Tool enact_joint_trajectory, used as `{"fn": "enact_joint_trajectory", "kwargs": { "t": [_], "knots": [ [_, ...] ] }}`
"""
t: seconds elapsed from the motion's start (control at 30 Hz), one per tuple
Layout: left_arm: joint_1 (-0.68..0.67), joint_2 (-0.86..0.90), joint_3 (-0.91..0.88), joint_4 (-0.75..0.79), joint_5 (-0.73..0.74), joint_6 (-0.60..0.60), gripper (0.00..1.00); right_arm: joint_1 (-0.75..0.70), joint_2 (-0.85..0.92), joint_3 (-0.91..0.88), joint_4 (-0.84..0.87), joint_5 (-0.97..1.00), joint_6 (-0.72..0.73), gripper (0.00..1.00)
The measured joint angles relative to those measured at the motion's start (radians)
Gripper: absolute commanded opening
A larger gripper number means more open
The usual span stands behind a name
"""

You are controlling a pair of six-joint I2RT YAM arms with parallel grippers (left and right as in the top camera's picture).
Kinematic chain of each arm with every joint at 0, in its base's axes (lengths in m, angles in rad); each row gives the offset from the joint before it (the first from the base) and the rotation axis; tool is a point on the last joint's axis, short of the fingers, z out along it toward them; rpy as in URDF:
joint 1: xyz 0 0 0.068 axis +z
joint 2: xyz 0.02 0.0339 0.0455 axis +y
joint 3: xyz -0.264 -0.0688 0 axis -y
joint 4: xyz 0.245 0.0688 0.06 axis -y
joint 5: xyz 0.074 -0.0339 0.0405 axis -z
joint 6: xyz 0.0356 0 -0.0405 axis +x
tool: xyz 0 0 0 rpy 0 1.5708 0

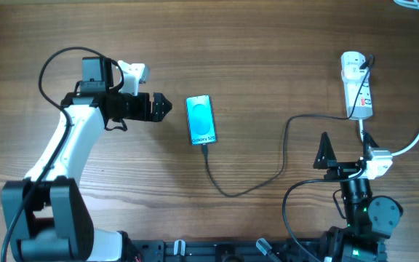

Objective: Plug charger to phone and switch on socket

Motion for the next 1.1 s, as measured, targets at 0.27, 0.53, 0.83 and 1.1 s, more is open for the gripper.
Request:
{"fn": "enact_joint_trajectory", "kwargs": {
  "t": [0.27,0.53,0.83,1.1],
  "knots": [
    [-0.003,-0.044,0.0,-0.038,-0.195,0.0,1.0,0.0,0.0,0.0,0.0,0.0,0.0,1.0],
    [-0.003,-0.051,0.0,-0.081,-0.293,0.011,1.0,0.0,0.0,0.0,0.0,0.0,0.0,1.0],
    [-0.003,-0.058,-0.139,-0.009,-0.292,0.011,1.0,0.0,0.0,0.0,0.0,0.0,0.0,1.0],
    [-0.003,-0.058,-0.34,0.268,-0.207,0.011,1.0,0.0,0.0,0.0,0.0,0.0,0.0,1.0]
  ]
}}
